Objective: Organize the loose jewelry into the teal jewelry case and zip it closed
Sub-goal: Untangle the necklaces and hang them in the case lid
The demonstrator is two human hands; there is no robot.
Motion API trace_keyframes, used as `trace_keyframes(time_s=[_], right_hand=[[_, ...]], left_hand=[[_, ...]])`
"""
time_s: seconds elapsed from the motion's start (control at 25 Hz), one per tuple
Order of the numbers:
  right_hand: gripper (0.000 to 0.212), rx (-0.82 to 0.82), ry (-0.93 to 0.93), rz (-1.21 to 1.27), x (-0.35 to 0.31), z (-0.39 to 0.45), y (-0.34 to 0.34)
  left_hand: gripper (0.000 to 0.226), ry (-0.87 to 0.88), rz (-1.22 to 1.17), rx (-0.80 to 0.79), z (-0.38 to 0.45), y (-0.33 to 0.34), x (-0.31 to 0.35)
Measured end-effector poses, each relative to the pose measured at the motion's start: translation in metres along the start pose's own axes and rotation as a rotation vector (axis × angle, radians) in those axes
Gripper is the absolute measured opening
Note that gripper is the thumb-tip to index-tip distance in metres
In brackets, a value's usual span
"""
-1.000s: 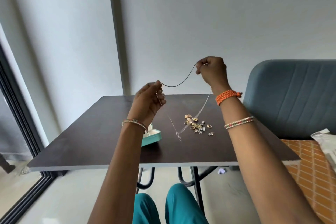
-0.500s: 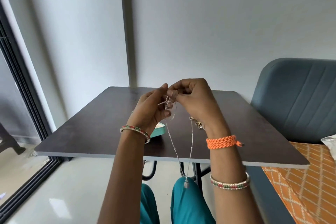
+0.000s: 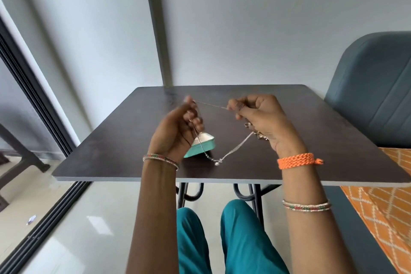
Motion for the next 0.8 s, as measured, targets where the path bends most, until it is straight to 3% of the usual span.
trace_keyframes(time_s=[0.08,0.12,0.2,0.32,0.44,0.52,0.64,0.72,0.8], right_hand=[[0.029,-0.156,0.141,-0.100,0.023,0.002,-0.005],[0.030,-0.211,0.188,-0.033,0.032,0.001,-0.007],[0.026,-0.227,0.251,0.310,0.041,0.001,-0.008],[0.022,-0.146,0.291,0.796,0.043,0.009,0.001],[0.018,-0.121,0.241,0.492,0.036,0.016,0.020],[0.021,-0.235,0.232,0.308,0.030,0.015,0.037],[0.030,-0.359,0.253,0.388,0.028,0.015,0.049],[0.025,-0.247,0.253,0.380,0.037,0.025,0.043],[0.019,-0.060,0.243,0.229,0.049,0.033,0.032]], left_hand=[[0.012,0.036,-0.311,0.024,0.011,-0.019,0.015],[0.024,0.048,-0.380,0.035,0.015,-0.026,0.018],[0.032,0.057,-0.377,0.063,0.020,-0.029,0.014],[0.031,0.029,-0.177,0.020,0.025,-0.012,-0.001],[0.042,-0.069,0.015,-0.088,0.028,0.009,-0.020],[0.043,-0.142,0.105,-0.177,0.029,0.023,-0.025],[0.023,-0.231,0.324,-0.245,0.033,0.036,-0.023],[0.014,-0.203,0.602,-0.218,0.039,0.034,-0.018],[0.010,-0.065,0.736,-0.134,0.048,0.030,-0.002]])
Point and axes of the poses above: each hand's wrist, its own z-axis towards the middle knuckle, its own y-axis out of the palm, x = y × z, the point moved 7 cm from there along z, towards the middle knuckle, and after that the axes turned 2 degrees about y, right-handed, at the moved point
